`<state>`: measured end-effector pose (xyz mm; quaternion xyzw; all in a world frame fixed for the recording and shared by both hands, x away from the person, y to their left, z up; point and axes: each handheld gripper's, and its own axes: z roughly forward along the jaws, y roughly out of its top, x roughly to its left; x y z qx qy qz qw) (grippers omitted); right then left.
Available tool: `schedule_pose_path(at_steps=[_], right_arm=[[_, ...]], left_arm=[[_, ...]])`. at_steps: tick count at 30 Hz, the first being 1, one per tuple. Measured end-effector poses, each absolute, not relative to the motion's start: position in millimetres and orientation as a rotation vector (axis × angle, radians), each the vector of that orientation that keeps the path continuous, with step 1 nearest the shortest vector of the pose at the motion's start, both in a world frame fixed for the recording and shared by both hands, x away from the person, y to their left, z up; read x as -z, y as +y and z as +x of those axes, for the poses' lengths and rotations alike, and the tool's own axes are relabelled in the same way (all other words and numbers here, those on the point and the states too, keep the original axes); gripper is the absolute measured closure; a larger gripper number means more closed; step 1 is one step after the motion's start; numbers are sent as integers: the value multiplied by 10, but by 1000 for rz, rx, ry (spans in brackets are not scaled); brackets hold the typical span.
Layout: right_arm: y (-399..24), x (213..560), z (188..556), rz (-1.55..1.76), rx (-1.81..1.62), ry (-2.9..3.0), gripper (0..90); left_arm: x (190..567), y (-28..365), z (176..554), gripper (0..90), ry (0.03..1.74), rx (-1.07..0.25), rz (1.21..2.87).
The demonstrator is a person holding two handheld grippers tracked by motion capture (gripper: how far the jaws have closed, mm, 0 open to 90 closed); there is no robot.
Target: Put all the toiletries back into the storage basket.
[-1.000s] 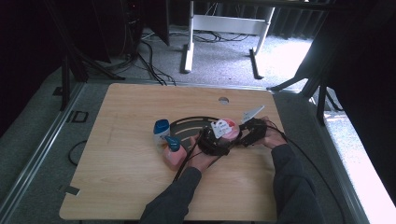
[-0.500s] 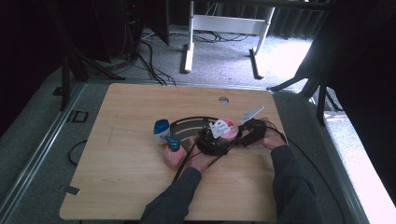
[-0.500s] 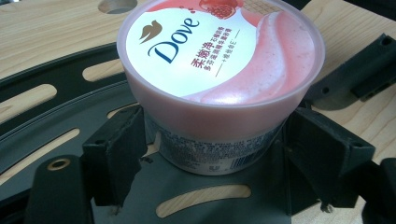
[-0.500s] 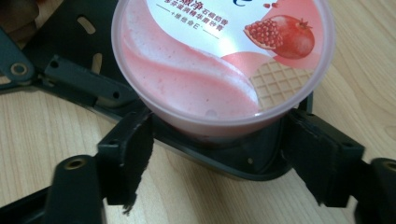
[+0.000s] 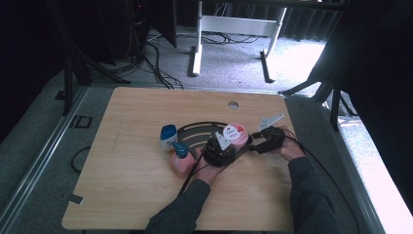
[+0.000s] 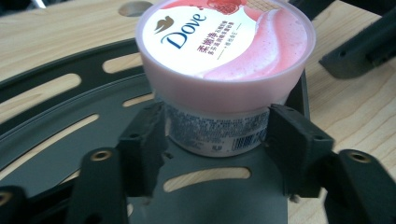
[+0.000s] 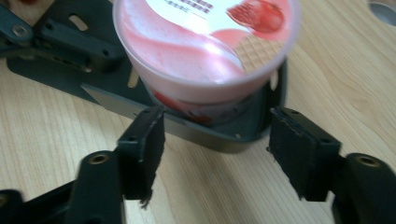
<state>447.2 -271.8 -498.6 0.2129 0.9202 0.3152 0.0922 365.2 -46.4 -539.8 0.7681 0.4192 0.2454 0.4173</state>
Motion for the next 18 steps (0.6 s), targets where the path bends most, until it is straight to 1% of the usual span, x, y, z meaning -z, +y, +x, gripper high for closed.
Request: schedule_pose_path(at_steps=[1, 2, 3, 4, 5, 9, 12, 13, 16, 18], right_arm=[[-2731, 4987, 4464, 643, -941, 2723, 413], [-2731, 4987, 4464, 643, -941, 2723, 413], [-2752, 4990, 4450, 656, -946, 2708, 442], [-2777, 4998, 4420, 679, -950, 2687, 491], [-2786, 5002, 4407, 691, -950, 2675, 516], [-2829, 5013, 4389, 756, -973, 2631, 623], [-2849, 5015, 4388, 798, -1002, 2593, 682], [-2852, 5017, 4388, 808, -1013, 2587, 705], [-2859, 5023, 4380, 842, -1006, 2545, 808], [-2873, 5039, 4389, 890, -1014, 2520, 851]], left_arm=[[5384, -452, 3621, 468, 1059, -633, 1910], [5384, -452, 3621, 525, 1059, -633, 1910], [5362, -430, 3583, 525, 1079, -671, 1894], [5353, -417, 3576, 612, 1087, -680, 1889], [5345, -409, 3574, 651, 1098, -692, 1884], [5334, -374, 3594, 786, 1159, -730, 1874], [5348, -358, 3627, 880, 1217, -737, 1849], [5351, -359, 3634, 894, 1233, -737, 1845], [5366, -385, 3663, 897, 1262, -755, 1838], [5377, -399, 3705, 897, 1281, -749, 1835]])
